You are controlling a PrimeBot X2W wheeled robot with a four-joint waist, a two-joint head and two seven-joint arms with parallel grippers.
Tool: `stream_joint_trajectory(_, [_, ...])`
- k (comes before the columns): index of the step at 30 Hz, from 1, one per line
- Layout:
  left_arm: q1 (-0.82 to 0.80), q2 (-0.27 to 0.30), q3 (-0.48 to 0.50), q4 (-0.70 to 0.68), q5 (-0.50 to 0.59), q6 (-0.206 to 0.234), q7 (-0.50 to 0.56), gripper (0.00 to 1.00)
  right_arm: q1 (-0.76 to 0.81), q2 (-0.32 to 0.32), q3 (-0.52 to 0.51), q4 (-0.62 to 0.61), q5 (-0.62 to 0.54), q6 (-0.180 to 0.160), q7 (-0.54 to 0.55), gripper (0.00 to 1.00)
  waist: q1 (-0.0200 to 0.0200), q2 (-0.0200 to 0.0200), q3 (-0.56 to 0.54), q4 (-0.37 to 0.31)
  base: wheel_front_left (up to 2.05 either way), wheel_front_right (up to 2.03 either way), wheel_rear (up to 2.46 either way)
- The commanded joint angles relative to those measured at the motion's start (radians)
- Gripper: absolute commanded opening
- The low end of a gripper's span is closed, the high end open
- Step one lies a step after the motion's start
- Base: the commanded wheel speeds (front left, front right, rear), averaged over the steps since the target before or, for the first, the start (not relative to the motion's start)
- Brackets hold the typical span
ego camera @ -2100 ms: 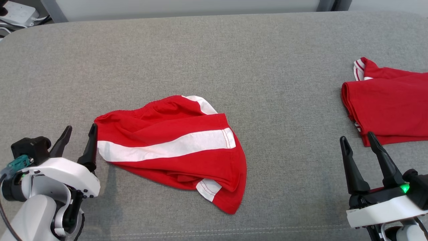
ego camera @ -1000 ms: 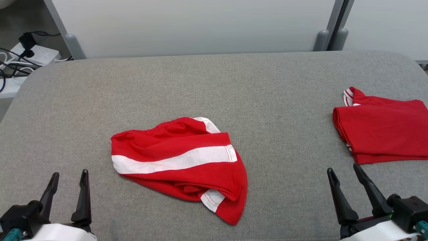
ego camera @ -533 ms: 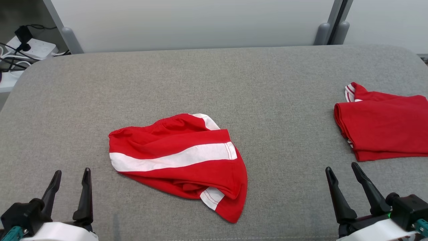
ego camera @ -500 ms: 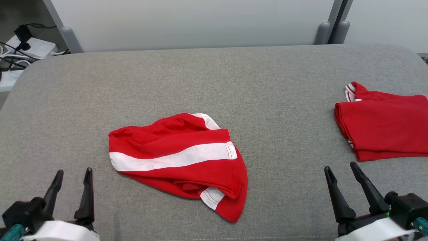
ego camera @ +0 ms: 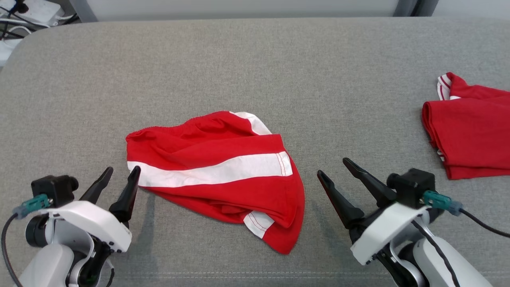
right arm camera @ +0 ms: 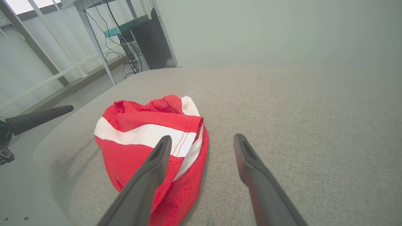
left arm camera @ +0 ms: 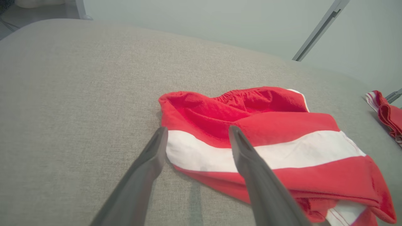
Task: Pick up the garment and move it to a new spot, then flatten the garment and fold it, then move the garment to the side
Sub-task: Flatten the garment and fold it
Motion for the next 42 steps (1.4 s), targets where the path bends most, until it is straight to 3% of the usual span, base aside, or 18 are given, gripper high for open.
stream_joint_trajectory(1, [-0.096, 0.023, 0.031, 0.039, -0.013, -0.038, 0.006, 1.00, -0.068, -0.018, 0.061, 0.004, 0.038, -0.003, 0.010, 1.00, 0.0000, 0.0000, 0.039, 0.013, 0.00, 0.00, 0.00])
stream_joint_trajectory(7, [-0.229, -0.014, 0.005, 0.218, -0.043, -0.122, 0.012, 1.00, -0.194, -0.044, 0.171, 0.089, 0.128, -0.003, 0.014, 1.00, 0.0000, 0.0000, 0.093, 0.034, 0.00, 0.00, 0.00])
stream_joint_trajectory(12, [-0.300, -0.030, -0.023, 0.328, -0.070, -0.154, 0.015, 1.00, -0.268, -0.058, 0.258, 0.135, 0.182, -0.003, 0.000, 1.00, 0.0000, 0.0000, 0.118, 0.042, 0.00, 0.00, 0.00])
stream_joint_trajectory(30, [-0.402, -0.018, -0.178, 0.427, -0.213, -0.164, -0.021, 1.00, -0.399, -0.092, 0.460, 0.207, 0.339, -0.003, -0.058, 1.00, 0.0000, 0.0000, 0.162, 0.050, 0.00, 0.00, 0.00])
stream_joint_trajectory(31, [-0.405, -0.015, -0.187, 0.430, -0.222, -0.164, -0.023, 1.00, -0.404, -0.095, 0.470, 0.208, 0.350, -0.003, -0.059, 0.87, 0.0000, 0.0000, 0.162, 0.050, 0.00, 0.00, 0.00])
stream_joint_trajectory(32, [-0.408, -0.013, -0.195, 0.433, -0.230, -0.164, -0.024, 1.00, -0.408, -0.098, 0.477, 0.211, 0.358, -0.003, -0.062, 0.85, 0.0000, 0.0000, 0.162, 0.051, 0.00, 0.00, 0.00])
stream_joint_trajectory(35, [-0.416, -0.005, -0.221, 0.441, -0.255, -0.164, -0.027, 1.00, -0.419, -0.105, 0.497, 0.217, 0.386, -0.003, -0.065, 0.97, 0.0000, 0.0000, 0.161, 0.052, 0.00, 0.00, 0.00])
stream_joint_trajectory(38, [-0.424, 0.002, -0.244, 0.446, -0.282, -0.164, -0.027, 1.00, -0.431, -0.110, 0.513, 0.218, 0.411, -0.003, -0.066, 0.94, 0.0000, 0.0000, 0.160, 0.053, 0.00, 0.00, 0.00])
stream_joint_trajectory(39, [-0.426, 0.003, -0.251, 0.446, -0.293, -0.164, -0.026, 1.00, -0.436, -0.113, 0.520, 0.218, 0.416, -0.003, -0.066, 0.86, 0.0000, 0.0000, 0.160, 0.053, 0.00, 0.00, 0.00])
stream_joint_trajectory(40, [-0.428, 0.006, -0.259, 0.445, -0.302, -0.164, -0.025, 1.00, -0.441, -0.116, 0.523, 0.217, 0.420, -0.003, -0.072, 0.53, 0.0000, 0.0000, 0.159, 0.053, 0.00, 0.00, 0.00])
stream_joint_trajectory(41, [-0.430, 0.009, -0.267, 0.444, -0.312, -0.164, -0.023, 1.00, -0.445, -0.118, 0.527, 0.217, 0.424, -0.003, -0.076, 0.44, 0.0000, 0.0000, 0.159, 0.052, 0.00, 0.00, 0.00])
stream_joint_trajectory(42, [-0.432, 0.013, -0.275, 0.443, -0.321, -0.164, -0.022, 1.00, -0.449, -0.121, 0.530, 0.218, 0.426, -0.003, -0.081, 0.15, 0.0000, 0.0000, 0.159, 0.051, 0.00, 0.00, 0.00])
